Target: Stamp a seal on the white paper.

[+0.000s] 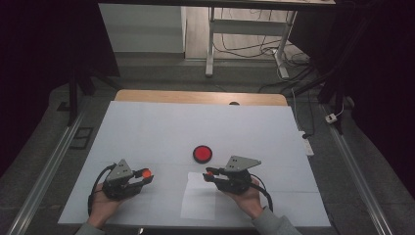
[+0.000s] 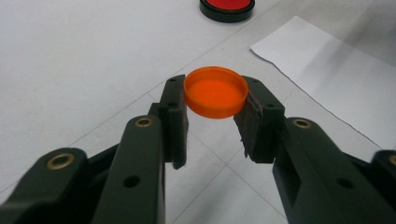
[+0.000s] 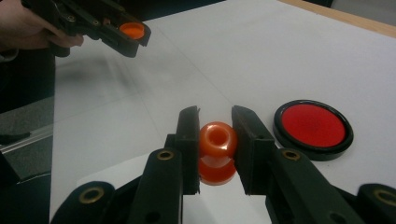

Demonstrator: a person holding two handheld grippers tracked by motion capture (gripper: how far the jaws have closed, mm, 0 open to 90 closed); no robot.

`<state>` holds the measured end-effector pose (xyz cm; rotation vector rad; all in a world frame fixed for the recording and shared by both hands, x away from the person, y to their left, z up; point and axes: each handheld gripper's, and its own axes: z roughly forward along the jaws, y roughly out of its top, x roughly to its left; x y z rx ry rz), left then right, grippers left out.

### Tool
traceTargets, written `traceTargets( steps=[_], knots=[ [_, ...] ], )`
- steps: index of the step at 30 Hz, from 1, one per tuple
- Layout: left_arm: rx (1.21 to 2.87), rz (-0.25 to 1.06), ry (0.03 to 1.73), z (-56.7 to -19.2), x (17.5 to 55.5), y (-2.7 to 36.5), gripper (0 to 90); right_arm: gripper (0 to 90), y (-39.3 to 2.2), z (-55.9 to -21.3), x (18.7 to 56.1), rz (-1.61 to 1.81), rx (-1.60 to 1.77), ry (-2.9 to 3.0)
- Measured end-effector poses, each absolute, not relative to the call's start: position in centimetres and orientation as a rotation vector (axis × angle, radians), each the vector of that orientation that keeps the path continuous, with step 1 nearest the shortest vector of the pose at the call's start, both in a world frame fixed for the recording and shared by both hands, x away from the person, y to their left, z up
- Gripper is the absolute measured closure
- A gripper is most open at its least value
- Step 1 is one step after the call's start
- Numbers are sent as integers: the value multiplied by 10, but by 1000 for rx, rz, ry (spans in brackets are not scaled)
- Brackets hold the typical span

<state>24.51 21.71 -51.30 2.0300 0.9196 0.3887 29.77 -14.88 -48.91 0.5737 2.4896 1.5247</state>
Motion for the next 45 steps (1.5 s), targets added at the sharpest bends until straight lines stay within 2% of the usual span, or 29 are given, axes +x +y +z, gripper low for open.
traceTargets(
  steps=[45],
  knots=[
    [2034, 387, 911, -513, 244, 216, 647, 716, -126, -514, 286, 1403, 491, 2618]
  ],
)
